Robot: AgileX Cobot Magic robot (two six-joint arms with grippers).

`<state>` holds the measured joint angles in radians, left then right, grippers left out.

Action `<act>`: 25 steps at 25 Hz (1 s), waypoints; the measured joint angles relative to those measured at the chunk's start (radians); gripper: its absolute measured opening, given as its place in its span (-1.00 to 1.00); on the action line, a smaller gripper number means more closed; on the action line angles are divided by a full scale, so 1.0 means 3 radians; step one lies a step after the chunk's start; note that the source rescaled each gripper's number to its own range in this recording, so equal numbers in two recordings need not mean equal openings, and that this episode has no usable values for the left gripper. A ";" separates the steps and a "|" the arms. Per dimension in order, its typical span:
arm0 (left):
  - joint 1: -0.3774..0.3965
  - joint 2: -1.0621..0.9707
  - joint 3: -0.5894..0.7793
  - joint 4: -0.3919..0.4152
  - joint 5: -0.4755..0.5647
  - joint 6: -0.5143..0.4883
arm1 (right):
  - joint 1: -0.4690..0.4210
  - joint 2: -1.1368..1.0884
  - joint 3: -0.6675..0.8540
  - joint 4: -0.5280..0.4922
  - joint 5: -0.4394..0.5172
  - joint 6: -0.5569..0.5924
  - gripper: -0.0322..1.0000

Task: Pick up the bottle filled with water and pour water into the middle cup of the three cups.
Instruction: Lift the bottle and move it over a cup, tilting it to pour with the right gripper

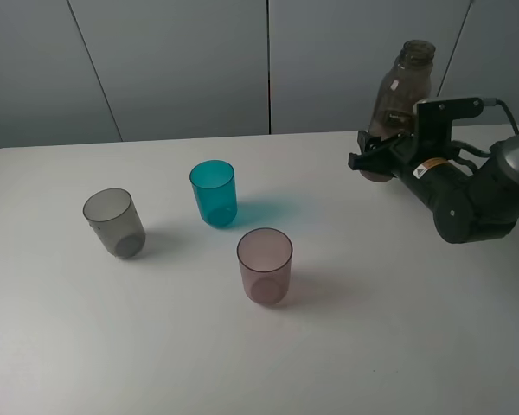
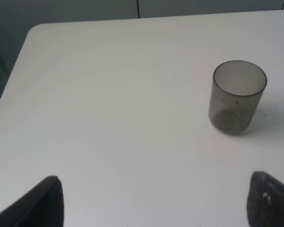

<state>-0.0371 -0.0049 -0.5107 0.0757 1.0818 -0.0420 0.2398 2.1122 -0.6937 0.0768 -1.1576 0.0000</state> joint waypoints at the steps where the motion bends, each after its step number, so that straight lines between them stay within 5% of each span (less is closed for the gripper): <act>1: 0.0000 0.0000 0.0000 0.0000 0.0000 0.0000 | 0.0000 -0.0023 -0.0047 -0.0048 0.0025 0.0000 -0.93; 14: 0.0000 0.0000 0.0000 0.0000 0.0000 0.0000 | 0.0000 -0.0122 -0.0896 -0.0985 0.0981 0.0232 -0.93; 25: 0.0000 0.0000 0.0000 0.0000 0.0000 0.0000 | 0.0000 -0.0076 -0.1439 -0.1710 0.1278 0.0601 -0.94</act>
<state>-0.0371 -0.0049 -0.5107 0.0757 1.0818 -0.0420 0.2398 2.0893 -1.1253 -0.4361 -0.7742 0.1803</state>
